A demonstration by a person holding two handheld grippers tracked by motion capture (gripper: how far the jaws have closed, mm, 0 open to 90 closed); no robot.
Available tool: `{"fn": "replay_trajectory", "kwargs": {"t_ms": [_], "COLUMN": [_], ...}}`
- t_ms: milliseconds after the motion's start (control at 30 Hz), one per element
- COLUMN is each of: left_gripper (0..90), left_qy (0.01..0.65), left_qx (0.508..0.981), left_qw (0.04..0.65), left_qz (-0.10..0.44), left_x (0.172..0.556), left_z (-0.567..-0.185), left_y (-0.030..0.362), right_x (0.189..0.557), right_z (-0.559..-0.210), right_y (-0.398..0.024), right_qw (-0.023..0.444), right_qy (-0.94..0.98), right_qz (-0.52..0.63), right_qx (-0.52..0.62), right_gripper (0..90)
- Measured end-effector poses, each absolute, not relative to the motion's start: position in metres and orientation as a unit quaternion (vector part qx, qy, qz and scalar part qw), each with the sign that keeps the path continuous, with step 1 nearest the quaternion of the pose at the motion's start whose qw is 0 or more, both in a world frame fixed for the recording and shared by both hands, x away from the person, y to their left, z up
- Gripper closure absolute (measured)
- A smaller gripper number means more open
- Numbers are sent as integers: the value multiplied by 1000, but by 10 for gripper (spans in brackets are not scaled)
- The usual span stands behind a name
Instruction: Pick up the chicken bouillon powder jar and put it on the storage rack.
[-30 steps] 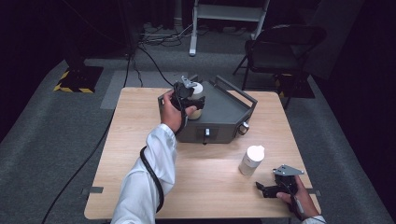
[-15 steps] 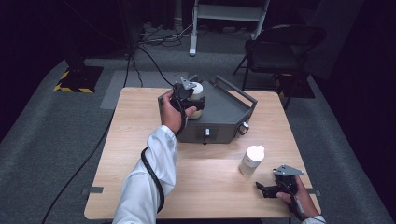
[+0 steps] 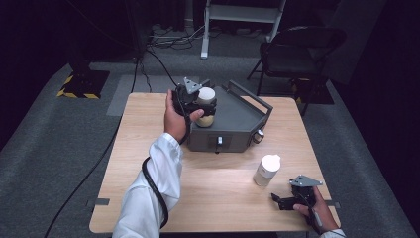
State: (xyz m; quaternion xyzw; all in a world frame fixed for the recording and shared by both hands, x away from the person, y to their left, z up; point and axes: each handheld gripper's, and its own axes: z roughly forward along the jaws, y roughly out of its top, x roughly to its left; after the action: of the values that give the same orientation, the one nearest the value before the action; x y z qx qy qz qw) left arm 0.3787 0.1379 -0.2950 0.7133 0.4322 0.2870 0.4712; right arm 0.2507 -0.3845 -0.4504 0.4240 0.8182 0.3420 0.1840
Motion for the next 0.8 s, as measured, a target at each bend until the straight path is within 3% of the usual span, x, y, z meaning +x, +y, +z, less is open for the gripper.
{"fn": "replay_trajectory", "kwargs": {"t_ms": [800], "left_gripper": [0], "left_qy": [349], "left_qx": [757], "left_qw": [442], "left_qz": [332], "left_x": [321], "left_z": [-306], "left_y": [146], "right_x": [251], "right_z": [-450], "right_y": [-384], "right_qw": [185], "right_qy": [817], "right_qz": [341], "right_qx": [427], "right_gripper": [0]}}
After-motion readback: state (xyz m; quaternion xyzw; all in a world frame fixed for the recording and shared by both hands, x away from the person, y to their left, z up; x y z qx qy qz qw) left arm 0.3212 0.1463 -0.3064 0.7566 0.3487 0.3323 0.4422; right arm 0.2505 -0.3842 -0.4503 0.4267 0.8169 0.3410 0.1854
